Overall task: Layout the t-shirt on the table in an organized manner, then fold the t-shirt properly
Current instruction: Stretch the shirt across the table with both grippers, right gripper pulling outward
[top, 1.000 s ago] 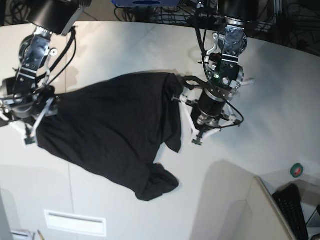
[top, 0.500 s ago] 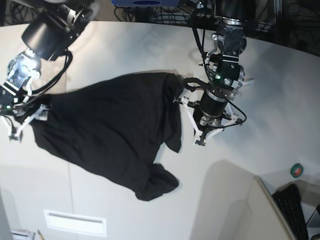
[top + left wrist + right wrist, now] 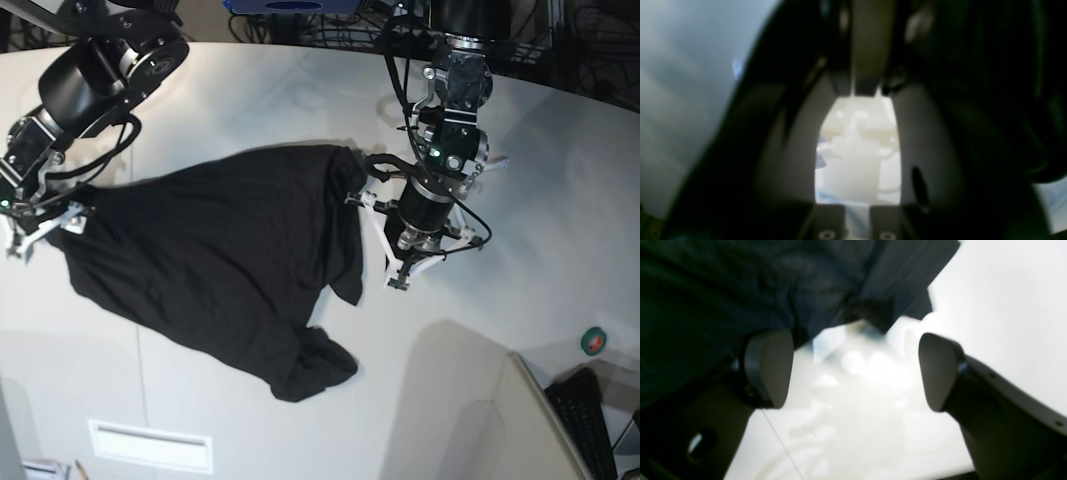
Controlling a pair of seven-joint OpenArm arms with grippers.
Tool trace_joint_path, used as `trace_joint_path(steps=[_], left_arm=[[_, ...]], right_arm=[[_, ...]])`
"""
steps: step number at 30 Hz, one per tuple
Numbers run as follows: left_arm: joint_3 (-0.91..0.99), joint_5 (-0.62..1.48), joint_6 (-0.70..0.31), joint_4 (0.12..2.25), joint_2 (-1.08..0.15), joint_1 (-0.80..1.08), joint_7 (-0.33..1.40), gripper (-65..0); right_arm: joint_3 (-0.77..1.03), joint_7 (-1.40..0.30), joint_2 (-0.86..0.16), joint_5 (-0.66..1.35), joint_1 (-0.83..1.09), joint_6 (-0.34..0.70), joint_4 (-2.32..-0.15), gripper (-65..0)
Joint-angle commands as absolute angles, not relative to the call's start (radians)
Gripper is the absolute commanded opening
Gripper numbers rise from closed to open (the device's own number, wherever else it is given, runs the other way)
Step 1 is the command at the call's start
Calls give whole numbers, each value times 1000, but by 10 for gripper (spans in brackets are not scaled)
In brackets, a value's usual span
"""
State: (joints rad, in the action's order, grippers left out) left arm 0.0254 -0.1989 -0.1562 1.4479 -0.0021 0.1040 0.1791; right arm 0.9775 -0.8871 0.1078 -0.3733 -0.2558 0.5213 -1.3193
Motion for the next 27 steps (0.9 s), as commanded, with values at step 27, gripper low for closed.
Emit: trace_joint_path(steps=[27], left_arm=[[16,-200,-151,1501,-2,113,154,-650]], right_arm=[[1063,-875,4,-33,-274,524,-1139,-122]])
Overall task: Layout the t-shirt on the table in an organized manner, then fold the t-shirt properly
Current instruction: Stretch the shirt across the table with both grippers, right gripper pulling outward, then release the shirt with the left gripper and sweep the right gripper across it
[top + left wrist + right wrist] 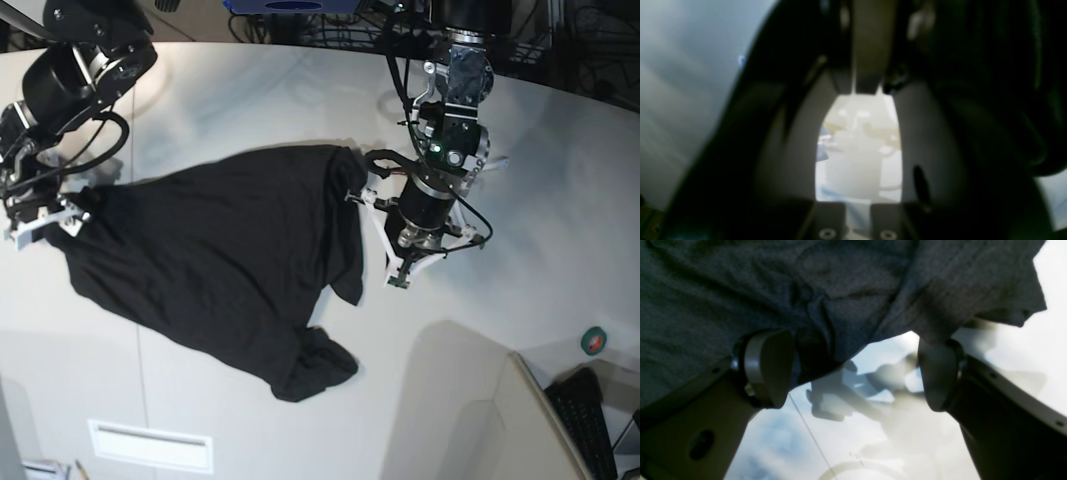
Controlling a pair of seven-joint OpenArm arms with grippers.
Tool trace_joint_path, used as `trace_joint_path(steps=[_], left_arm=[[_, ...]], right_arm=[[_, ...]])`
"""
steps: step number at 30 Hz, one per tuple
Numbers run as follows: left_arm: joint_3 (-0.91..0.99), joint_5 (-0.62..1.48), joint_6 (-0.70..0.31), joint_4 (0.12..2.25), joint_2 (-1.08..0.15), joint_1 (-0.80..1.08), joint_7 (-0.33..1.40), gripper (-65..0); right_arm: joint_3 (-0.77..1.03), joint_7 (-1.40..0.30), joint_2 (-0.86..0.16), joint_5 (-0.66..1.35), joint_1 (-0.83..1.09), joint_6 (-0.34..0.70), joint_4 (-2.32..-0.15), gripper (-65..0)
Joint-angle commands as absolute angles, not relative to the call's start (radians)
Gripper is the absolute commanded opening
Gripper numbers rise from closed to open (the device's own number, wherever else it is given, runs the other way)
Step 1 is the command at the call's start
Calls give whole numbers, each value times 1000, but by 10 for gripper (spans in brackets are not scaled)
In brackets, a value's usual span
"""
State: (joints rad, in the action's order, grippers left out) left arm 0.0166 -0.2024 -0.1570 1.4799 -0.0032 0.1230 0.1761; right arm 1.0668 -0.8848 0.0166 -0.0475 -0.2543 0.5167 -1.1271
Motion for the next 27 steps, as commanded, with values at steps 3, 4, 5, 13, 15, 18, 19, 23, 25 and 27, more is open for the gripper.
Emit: trace_joint_path(steps=[3,4,5,13,15,18,19,23,25,27], left_arm=[[16,-200,-151,1500,-2,113,154,-650],[16,-200,-151,1498,-2,113,154,-650],[16,-200,-151,1498,-2,113,154,-650],[15,-200,-151,1498,-2,113,154,-650],[15,-200,-151,1498,-2,113,154,-650],[15,-200,-151,1497,-2,122,154,-650],[15,-200,-151,1497,-2,125,154,-650],[15,-200,-151,1497,-1,133,154,-650],[15,-200,-151,1497,-1,133,154,-650],[15,-200,-151,1495,-1,133,154,-650]], right_arm=[[1061,-875,4,5,-274,558,-1130,-122],[1061,-880,4,27,-274,575,-1115,-122],[1059,-881,2,42,-274,584,-1104,-123],[1058,-937,-87,45,-286,698,-954,-602],[1058,-986,-134,45,-308,698,-869,-650],[1058,-1012,-176,45,-332,698,-785,-650],[1058,-1015,-182,45,-335,698,-782,-650],[1058,-1049,-186,45,-337,698,-820,-650],[1058,-1110,-185,45,-343,698,-886,-650],[1023,-1159,-180,45,-358,698,-967,-650]])
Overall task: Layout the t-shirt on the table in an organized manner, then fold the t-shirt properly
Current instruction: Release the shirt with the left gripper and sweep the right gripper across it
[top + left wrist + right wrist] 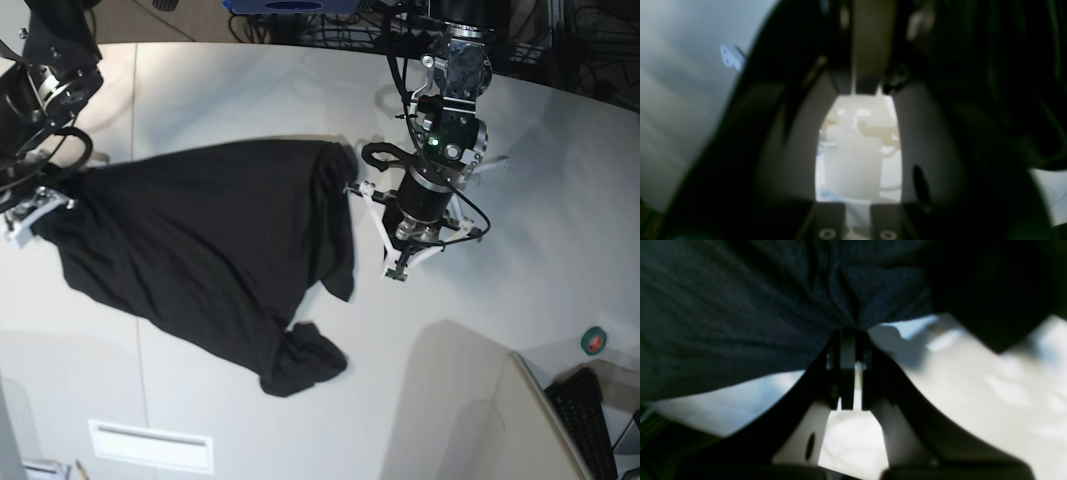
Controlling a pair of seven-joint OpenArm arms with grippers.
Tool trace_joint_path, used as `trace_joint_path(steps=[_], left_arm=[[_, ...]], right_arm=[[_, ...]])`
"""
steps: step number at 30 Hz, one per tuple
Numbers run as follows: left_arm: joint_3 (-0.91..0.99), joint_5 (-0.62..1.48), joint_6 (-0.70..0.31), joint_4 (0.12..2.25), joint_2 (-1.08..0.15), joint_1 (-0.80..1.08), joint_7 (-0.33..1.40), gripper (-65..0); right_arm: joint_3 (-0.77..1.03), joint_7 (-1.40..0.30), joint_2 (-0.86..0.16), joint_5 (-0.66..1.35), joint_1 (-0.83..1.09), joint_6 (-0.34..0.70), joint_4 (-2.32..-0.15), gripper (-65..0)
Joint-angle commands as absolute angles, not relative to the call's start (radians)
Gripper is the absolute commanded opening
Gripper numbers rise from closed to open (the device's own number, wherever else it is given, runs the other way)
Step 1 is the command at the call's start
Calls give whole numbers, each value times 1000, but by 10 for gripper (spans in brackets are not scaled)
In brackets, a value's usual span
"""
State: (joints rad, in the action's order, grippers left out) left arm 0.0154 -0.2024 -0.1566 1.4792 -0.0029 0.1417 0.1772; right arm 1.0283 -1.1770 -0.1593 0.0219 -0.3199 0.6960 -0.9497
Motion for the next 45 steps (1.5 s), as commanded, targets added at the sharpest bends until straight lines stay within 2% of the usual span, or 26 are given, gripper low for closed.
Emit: trace_joint_path(steps=[1,4,9,13,18,22,26,29,33,43,44,45], left_arm=[[15,-200,-151,1489,-1,133,154,-650],[15,-200,-151,1478,-1,133,154,-650],[15,-200,-151,1477,-1,133,154,-650],[15,-200,-151,1477,-1,133,154,-650],[15,-200,-151,1475,-1,133,154,-650],[15,-200,-151,1475,2,133,154,-650],[15,-200,-151,1477,2,133,154,-650],[15,-200,-151,1475,2,133,154,-650],[15,-200,-151,1477,2,133,154,-650],[15,-200,-151,1474,2,148,154,-650],[15,-200,-151,1474,2,148,154,-650],[15,-200,-151,1474,4,148,154,-650]], right_arm=[[972,-1181,-177,47,-360,698,-1009,-650],[828,-1207,-147,50,-358,698,-1148,-650],[774,-1225,-102,48,-354,698,-1230,-650],[558,-1237,-53,44,-280,698,-1360,-650],[259,-1244,-2,44,-200,575,-1616,-650],[203,-1262,18,7,-211,568,-1604,-650],[25,-1244,25,-65,-189,568,-1596,-650],[-114,-1227,50,-191,-194,568,-1598,-650],[-203,-1228,102,-335,-226,570,-1598,-650],[-349,-1213,143,-369,-240,568,-1550,-650],[-354,-1211,143,-369,-240,568,-1547,-638],[-355,-1208,143,-369,-240,568,-1540,-570]])
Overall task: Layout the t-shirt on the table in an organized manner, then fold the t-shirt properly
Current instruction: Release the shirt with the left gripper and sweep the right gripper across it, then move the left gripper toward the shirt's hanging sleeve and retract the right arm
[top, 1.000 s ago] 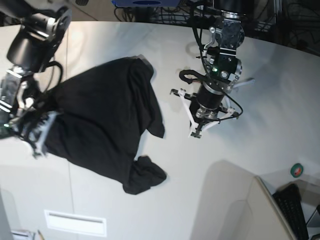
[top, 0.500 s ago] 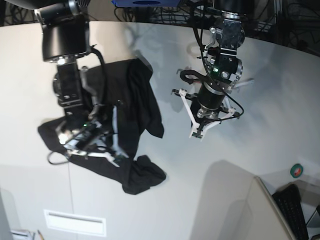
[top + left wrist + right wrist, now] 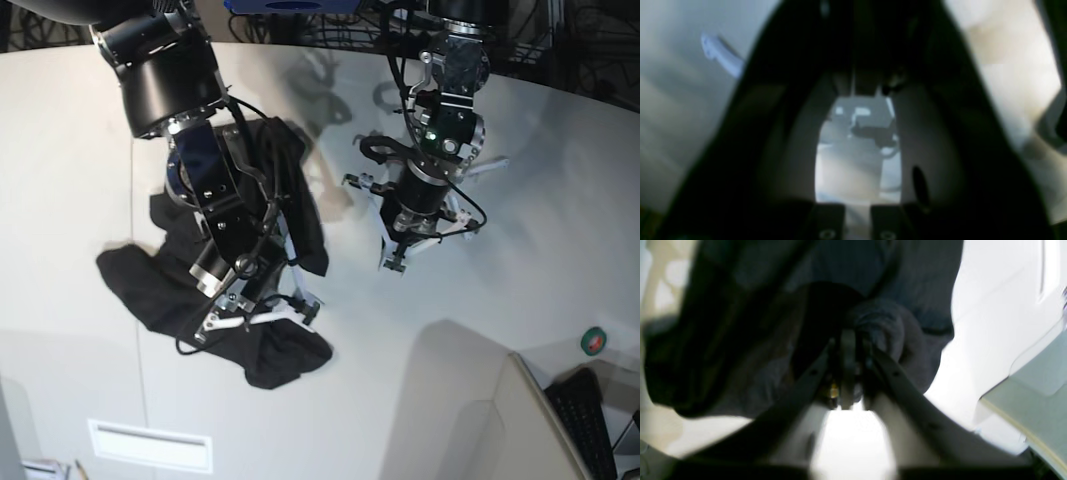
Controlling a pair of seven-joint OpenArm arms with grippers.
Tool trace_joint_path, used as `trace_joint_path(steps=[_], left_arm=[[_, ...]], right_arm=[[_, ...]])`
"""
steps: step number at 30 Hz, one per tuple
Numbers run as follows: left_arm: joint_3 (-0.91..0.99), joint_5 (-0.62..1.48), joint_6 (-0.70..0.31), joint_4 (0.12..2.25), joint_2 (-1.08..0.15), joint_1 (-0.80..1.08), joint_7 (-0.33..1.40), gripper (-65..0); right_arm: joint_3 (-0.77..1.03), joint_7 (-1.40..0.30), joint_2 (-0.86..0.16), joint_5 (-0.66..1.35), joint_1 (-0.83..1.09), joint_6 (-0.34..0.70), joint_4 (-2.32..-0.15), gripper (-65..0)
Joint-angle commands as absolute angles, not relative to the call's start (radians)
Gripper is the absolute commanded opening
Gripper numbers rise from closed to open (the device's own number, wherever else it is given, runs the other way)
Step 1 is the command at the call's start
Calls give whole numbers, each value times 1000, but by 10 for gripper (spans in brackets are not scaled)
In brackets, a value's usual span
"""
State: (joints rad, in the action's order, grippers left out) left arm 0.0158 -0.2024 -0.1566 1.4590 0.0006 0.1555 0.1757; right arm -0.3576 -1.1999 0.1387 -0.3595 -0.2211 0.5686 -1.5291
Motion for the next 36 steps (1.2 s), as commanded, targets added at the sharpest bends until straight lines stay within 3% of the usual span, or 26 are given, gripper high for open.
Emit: trace_joint_path(steps=[1,4,6,12,15,17,21,27,32,36], left_arm=[[15,-200,-151,1474,4,148,154,-650],[15,-200,-151,1474,4,147,154,-650],[15,-200,-151,1474,4,147,154,-650],[15,-200,-151,1474,4,147,154,-650],[15,-200,-151,1474,4,145,154,-650],[15,-196,-151,1474,4,142,153,-650],[16,-199,-151,1468,4,136,153,-650],[21,-197,-156,1469,-1,97,162,-650],[76,-162,-265,1475,-21,-44,404,-650],[110,-148,-268,1440,-27,-137,430,-650]], right_arm=[[-357,-1187,143,-369,-240,567,-1531,-488],[-360,-1121,143,-437,-237,553,-1508,-285],[-390,-1093,143,-483,-217,544,-1520,-204],[-410,-1070,143,-533,-205,549,-1538,-200],[-360,-1072,142,-533,-205,556,-1566,-245],[-314,-1073,142,-536,-209,587,-1590,-318],[-165,-1136,136,-538,-274,674,-1613,-650],[-39,-1218,48,-532,-323,691,-1610,-650],[53,-1213,19,-532,-282,693,-1600,-650],[85,-1213,4,-532,-236,694,-1603,-650]])
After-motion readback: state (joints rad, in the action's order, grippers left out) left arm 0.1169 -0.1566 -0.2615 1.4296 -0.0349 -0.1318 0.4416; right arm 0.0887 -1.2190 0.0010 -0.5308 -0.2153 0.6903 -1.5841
